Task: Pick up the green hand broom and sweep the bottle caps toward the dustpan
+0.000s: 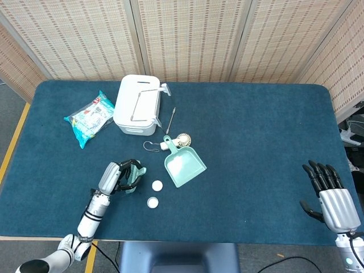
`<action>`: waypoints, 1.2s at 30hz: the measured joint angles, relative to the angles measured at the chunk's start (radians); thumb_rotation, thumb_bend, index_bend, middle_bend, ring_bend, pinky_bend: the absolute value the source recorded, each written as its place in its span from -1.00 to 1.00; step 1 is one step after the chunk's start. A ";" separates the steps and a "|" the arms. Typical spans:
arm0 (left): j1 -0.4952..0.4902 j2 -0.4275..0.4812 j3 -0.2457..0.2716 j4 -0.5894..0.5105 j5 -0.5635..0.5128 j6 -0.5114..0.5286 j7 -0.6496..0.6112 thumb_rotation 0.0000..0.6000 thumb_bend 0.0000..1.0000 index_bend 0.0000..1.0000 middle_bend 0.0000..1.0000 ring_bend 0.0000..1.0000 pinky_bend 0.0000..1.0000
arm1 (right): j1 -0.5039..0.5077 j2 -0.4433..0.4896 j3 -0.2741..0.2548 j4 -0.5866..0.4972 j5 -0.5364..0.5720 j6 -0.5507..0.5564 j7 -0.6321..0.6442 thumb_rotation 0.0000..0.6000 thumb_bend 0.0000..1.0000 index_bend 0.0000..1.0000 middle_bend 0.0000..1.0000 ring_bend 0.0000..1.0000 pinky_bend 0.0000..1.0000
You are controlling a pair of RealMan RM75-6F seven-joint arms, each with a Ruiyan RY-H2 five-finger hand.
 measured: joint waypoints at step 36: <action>0.108 0.313 0.099 -0.197 0.057 0.090 0.665 1.00 0.39 0.46 0.75 0.48 0.83 | -0.007 0.012 0.008 -0.002 0.003 0.014 0.014 1.00 -0.59 -1.00 -1.00 -1.00 -1.00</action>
